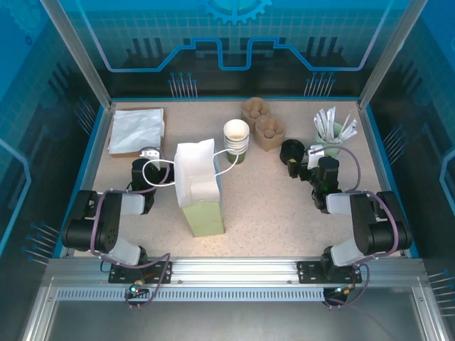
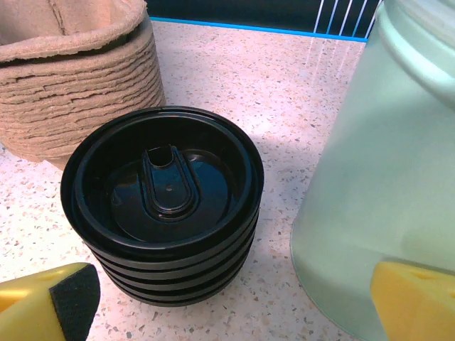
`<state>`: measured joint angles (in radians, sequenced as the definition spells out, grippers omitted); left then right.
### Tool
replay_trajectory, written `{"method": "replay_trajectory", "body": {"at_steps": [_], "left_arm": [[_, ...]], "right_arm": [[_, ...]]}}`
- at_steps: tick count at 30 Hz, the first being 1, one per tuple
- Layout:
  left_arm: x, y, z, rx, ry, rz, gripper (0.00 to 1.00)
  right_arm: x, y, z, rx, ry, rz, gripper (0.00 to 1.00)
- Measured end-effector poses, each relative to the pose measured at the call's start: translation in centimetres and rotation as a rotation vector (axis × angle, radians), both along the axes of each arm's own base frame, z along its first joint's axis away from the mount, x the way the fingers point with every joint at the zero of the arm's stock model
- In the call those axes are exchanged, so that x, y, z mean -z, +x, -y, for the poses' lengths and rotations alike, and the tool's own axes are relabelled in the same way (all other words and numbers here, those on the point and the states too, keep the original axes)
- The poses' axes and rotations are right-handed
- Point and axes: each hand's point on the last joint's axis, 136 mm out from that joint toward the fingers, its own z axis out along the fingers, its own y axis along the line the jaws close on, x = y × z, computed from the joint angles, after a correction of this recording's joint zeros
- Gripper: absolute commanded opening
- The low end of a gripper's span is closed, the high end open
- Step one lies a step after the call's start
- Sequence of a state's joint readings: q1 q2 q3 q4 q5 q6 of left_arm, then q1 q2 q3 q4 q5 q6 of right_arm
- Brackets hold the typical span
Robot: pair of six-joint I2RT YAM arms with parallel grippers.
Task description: Pack the takeout coffee
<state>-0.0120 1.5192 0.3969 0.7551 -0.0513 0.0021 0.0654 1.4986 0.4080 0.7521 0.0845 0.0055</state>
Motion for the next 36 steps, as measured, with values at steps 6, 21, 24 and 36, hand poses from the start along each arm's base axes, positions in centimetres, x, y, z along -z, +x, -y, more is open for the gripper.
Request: {"method": "replay_trajectory", "body": {"at_steps": [6, 21, 24, 36], "left_arm": [[0.0, 0.0, 0.0, 0.0, 0.0, 0.0, 0.99], [0.0, 0.0, -0.2, -0.012, 0.002, -0.002, 0.99], [-0.4, -0.2, -0.9, -0.057, 0.003, -0.012, 0.99], [-13.3, -1.2, -5.8, -0.341, -0.129, 0.004, 0.99]], "right_arm": [[0.0, 0.0, 0.0, 0.0, 0.0, 0.0, 1.0], [0.0, 0.0, -0.2, -0.012, 0.006, -0.001, 1.0], [0.0, 0.0, -0.1, -0.006, 0.005, -0.019, 1.0], [-8.8, -4.4, 1.6, 0.087, 0.055, 0.058, 1.0]]}}
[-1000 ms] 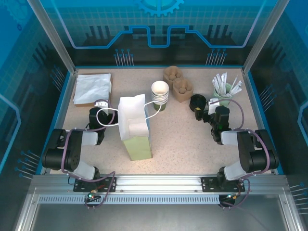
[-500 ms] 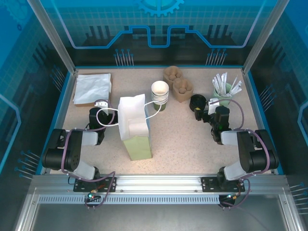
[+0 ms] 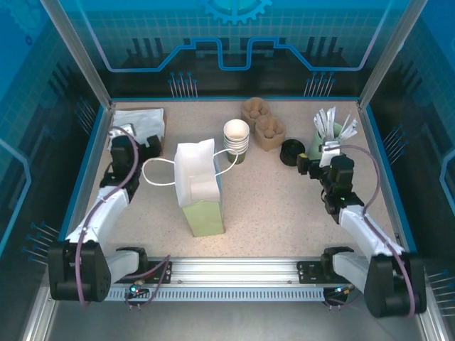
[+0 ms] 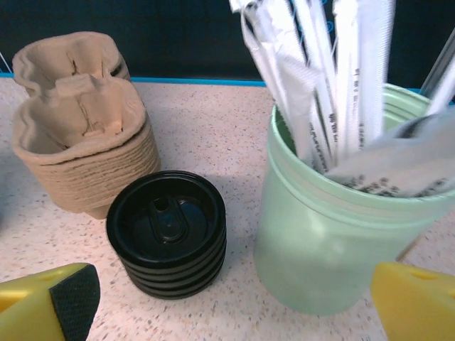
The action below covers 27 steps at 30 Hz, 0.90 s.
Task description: Pack the takeout coffee
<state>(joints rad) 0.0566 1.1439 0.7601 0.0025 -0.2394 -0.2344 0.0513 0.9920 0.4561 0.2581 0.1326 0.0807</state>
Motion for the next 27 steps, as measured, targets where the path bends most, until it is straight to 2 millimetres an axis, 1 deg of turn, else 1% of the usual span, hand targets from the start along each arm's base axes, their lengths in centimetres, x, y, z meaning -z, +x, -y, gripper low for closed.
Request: {"method": "replay_trajectory", "body": {"at_steps": [2, 4, 5, 7, 11, 13, 15, 17, 19, 21, 23, 24, 27], "left_arm": [[-1.2, -0.5, -1.2, -0.049, -0.04, -0.042, 0.99], [-2.3, -1.3, -1.7, -0.066, -0.093, -0.095, 0.99], [-2.8, -1.6, -1.6, -0.06, -0.115, -0.12, 0.99], [-4.5, -2.0, -0.4, -0.01, -0.167, -0.168, 0.98], [-8.8, -2.8, 3.2, 0.129, -0.245, -0.222, 0.97], [-11.2, -3.7, 6.1, 0.22, -0.256, -0.243, 0.96], [-13.0, -4.7, 9.4, 0.322, -0.256, -0.262, 0.95], [-13.9, -5.8, 12.2, 0.405, -0.247, -0.297, 0.94], [-13.4, -6.6, 13.9, 0.451, -0.231, -0.358, 0.94], [-11.6, -7.0, 14.7, 0.457, -0.201, -0.449, 0.93], [-9.4, -7.2, 15.0, 0.444, -0.162, -0.547, 0.93], [-8.4, -7.2, 15.0, 0.435, -0.143, -0.588, 0.91], [-6.5, -7.2, 15.2, 0.423, -0.098, -0.673, 0.85]], "right_arm": [[-1.0, -1.2, 0.0, 0.007, 0.025, -0.003, 1.0], [-2.0, -2.4, -0.1, 0.011, 0.056, -0.014, 1.0], [-2.4, -2.9, -0.1, 0.014, 0.073, -0.022, 1.0], [-3.3, -4.0, -0.2, 0.023, 0.113, -0.053, 1.0], [-4.7, -5.5, -0.6, 0.036, 0.194, -0.121, 1.0], [-4.6, -6.2, -0.9, 0.039, 0.233, -0.17, 1.0], [-4.1, -6.7, -1.3, 0.041, 0.256, -0.213, 1.0], [-3.4, -7.2, -1.5, 0.045, 0.27, -0.256, 1.0], [-2.7, -7.6, -1.7, 0.05, 0.277, -0.291, 1.0], [-2.3, -7.9, -1.7, 0.06, 0.28, -0.312, 1.0], [-2.2, -8.1, -1.7, 0.063, 0.28, -0.32, 1.0], [-2.2, -8.1, -1.6, 0.066, 0.279, -0.321, 1.0], [-2.2, -8.2, -1.5, 0.071, 0.275, -0.323, 1.0]]}}
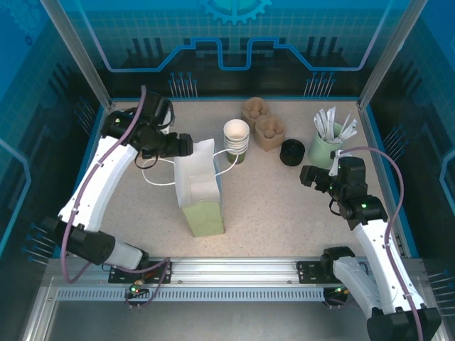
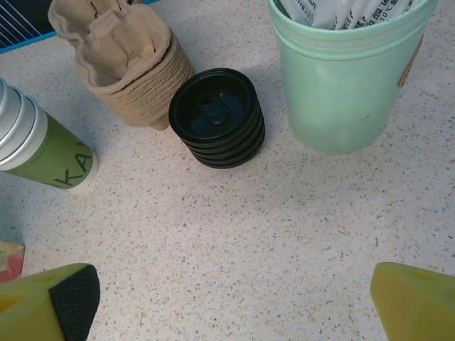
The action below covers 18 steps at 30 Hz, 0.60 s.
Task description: Pack the takeout coffee
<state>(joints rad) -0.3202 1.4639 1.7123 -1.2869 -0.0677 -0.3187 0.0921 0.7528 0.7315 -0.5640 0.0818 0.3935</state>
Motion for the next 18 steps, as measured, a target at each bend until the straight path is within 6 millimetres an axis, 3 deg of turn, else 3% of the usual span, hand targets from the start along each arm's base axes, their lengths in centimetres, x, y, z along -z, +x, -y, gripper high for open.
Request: {"method": "replay_trajectory", "body": {"at_steps": [11, 18], "left_arm": [[1.5, 0.1, -0.6, 0.019, 0.095, -0.051, 0.29], [1.1, 1.2, -0.4, 0.019, 0.101, -0.039, 0.1]], "right_arm": [[0.2, -0.2, 0.3, 0.014, -0.013, -0.011, 1.0], [0.4, -0.1, 0.4, 0.018, -0.016, -0.016, 1.0]]}}
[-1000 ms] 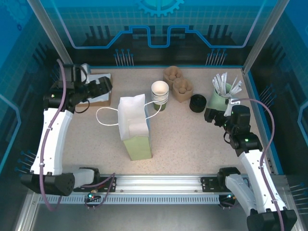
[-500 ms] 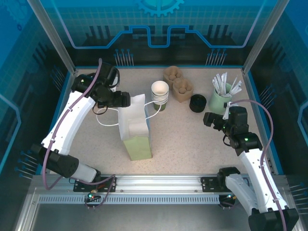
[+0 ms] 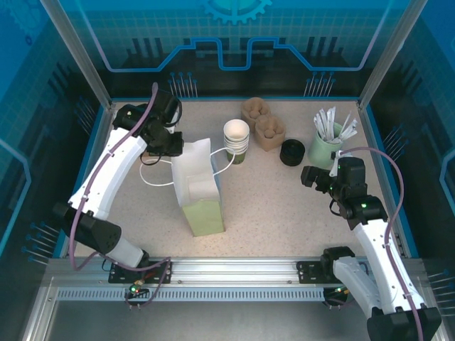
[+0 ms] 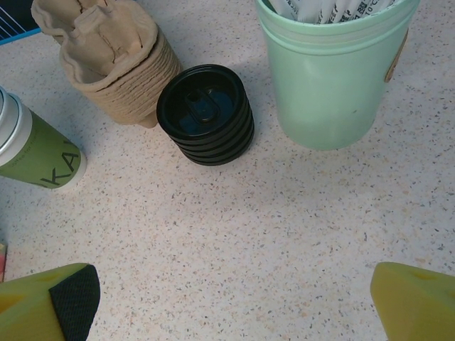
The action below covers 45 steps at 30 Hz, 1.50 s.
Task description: Pack the takeout coffee
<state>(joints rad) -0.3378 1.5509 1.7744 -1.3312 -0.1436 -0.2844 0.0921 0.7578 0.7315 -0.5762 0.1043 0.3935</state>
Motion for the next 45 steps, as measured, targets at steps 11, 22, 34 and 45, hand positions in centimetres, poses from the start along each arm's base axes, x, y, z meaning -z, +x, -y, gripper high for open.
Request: {"method": "replay_trajectory", "body": {"at_steps": [11, 22, 34, 45], "left_arm": [[-2.2, 5.3, -0.2, -0.008, 0.0, 0.071, 0.03], [-3.7, 14.3, -3.7, -0.061, -0.04, 0.164, 0.03], [-2.5, 18.5, -6.5, -0.093, -0.085, 0.204, 0.29], [-5.2, 19.2, -6.0, -0.075, -0.125, 0.298, 0.77]], "right_arm": [[0.4, 0.1, 0.0, 0.001, 0.001, -0.016, 1.0], [0.3, -0.3, 0.1, 0.003, -0.004, -0.036, 1.0], [0.7, -0.7, 0.1, 0.003, -0.006, -0.057, 1.0], [-0.5, -0.9, 0.2, 0.007, -0.014, -0.032, 1.0]]}}
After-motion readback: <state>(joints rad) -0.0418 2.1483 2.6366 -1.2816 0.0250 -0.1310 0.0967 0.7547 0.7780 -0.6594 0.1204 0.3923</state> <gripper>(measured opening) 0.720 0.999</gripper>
